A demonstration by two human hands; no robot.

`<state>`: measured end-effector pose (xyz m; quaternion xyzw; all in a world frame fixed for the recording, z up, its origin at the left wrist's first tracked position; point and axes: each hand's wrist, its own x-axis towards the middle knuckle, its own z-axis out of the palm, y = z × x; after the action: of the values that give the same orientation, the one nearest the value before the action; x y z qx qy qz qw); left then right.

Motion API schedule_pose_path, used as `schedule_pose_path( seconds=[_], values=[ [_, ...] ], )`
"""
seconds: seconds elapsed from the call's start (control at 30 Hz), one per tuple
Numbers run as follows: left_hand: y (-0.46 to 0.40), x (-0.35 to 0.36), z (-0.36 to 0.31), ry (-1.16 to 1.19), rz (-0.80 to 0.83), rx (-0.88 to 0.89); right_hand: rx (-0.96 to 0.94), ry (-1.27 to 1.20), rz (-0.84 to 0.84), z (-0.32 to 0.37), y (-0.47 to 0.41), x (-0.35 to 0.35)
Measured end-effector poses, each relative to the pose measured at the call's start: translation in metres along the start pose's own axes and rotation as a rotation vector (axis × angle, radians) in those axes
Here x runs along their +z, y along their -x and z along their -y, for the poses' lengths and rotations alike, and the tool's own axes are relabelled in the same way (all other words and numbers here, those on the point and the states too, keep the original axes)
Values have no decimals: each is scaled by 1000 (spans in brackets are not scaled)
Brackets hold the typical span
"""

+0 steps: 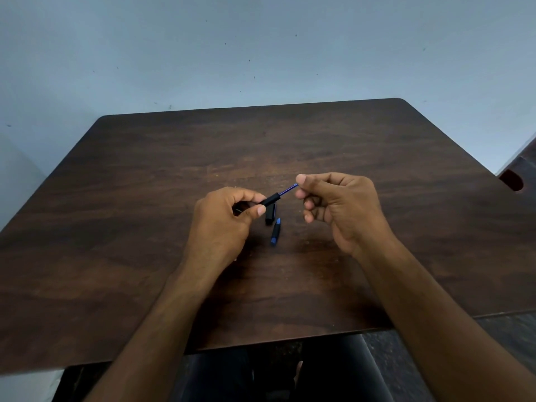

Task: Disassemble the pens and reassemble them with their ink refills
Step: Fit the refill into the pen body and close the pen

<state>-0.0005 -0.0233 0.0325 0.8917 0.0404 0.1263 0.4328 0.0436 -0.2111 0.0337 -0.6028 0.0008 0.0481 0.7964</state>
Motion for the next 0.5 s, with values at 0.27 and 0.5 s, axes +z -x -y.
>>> schedule_pose_path(
  seconds=[0.27, 0.5],
  values=[
    [-1, -8, 14, -29, -57, -53, 71, 488, -17, -7, 3, -2],
    [1, -8, 15, -41, -81, -20, 206, 1142, -47, -12, 5, 39]
  ],
)
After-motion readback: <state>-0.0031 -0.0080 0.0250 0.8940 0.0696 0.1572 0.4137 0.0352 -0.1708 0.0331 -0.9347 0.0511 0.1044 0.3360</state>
